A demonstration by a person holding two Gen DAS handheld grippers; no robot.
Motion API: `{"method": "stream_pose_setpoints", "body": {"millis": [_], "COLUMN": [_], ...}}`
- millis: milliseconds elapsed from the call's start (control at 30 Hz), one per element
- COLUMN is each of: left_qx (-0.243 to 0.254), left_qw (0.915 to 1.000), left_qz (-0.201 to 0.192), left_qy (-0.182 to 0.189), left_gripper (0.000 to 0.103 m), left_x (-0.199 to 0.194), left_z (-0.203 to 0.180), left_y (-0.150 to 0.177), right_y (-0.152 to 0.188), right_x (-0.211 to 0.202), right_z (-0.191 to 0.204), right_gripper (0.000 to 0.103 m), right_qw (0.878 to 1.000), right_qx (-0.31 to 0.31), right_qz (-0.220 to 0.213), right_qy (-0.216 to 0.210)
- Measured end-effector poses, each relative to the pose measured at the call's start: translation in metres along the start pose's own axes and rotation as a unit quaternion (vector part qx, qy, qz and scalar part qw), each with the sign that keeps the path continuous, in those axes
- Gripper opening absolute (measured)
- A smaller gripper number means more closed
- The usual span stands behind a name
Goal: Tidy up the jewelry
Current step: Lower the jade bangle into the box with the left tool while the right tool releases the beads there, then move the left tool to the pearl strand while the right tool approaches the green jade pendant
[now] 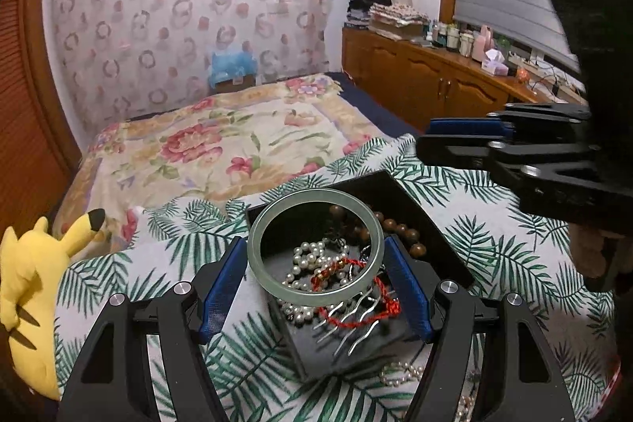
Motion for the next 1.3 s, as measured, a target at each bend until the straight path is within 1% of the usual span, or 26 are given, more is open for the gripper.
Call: {"method": "stream_pose_setpoints", "body": {"millis": [200, 400, 600, 733, 833, 900, 1033, 1200, 1300], "left_qx": [-0.001, -0.001, 0.004, -0.003, -0.003, -0.007, -0.012, -0.021, -0.021], "left_qw": [0.9999, 0.9999, 0.9999, 1.0, 1.0, 1.0, 0.9998, 0.9997, 0.9997], "left_qz": [0.011, 0.017, 0.011, 0.006, -0.002, -0.005, -0.008, -0.004, 0.004], "left_qy": [0.0, -0.002, 0.0, 0.002, 0.001, 0.005, 0.01, 0.015, 0.013], "left_gripper": [0.068, 0.068, 0.068, 0.068, 0.069, 0.073, 0.073, 0.074, 0.073], "left_x": [0.014, 0.02, 0.009, -0.008, -0.026, -0.038, -0.061, -0.08, -0.084], "left_z": [-0.002, -0.006, -0.013, -0.015, -0.016, -0.016, -0.017, -0.014, -0.013], "left_y": [-0.004, -0.005, -0.005, 0.002, 0.011, 0.02, 0.04, 0.066, 0.081], "right_y": [0.012, 0.023, 0.03, 0.039, 0.047, 0.056, 0.074, 0.098, 0.11], "right_x": [-0.007, -0.011, -0.017, -0.029, -0.039, -0.046, -0.055, -0.058, -0.057], "right_z": [-0.004, -0.005, -0.002, 0.005, 0.014, 0.023, 0.036, 0.051, 0.061], "right_gripper": [0.028, 0.03, 0.03, 0.03, 0.03, 0.03, 0.03, 0.03, 0.03], "right_qw": [1.0, 1.0, 1.0, 1.0, 1.0, 1.0, 1.0, 0.999, 0.999], "right_qx": [0.002, 0.003, 0.006, 0.007, 0.007, 0.009, 0.01, 0.016, 0.016], "right_qz": [0.003, 0.008, 0.008, 0.005, 0.004, 0.005, 0.013, 0.029, 0.042], "right_qy": [0.001, 0.004, 0.007, 0.009, 0.011, 0.01, 0.008, 0.002, -0.001]}}
Point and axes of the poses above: each gripper's, at about its wrist camera, not at the fingertips, and x roughly the way its jaws point, z to its left, y to its underside, the point moved 3 cm from there along x, roughly the way its jaws point, and after that the axes turned 4 degrees about -x, right-handed, at the moved point
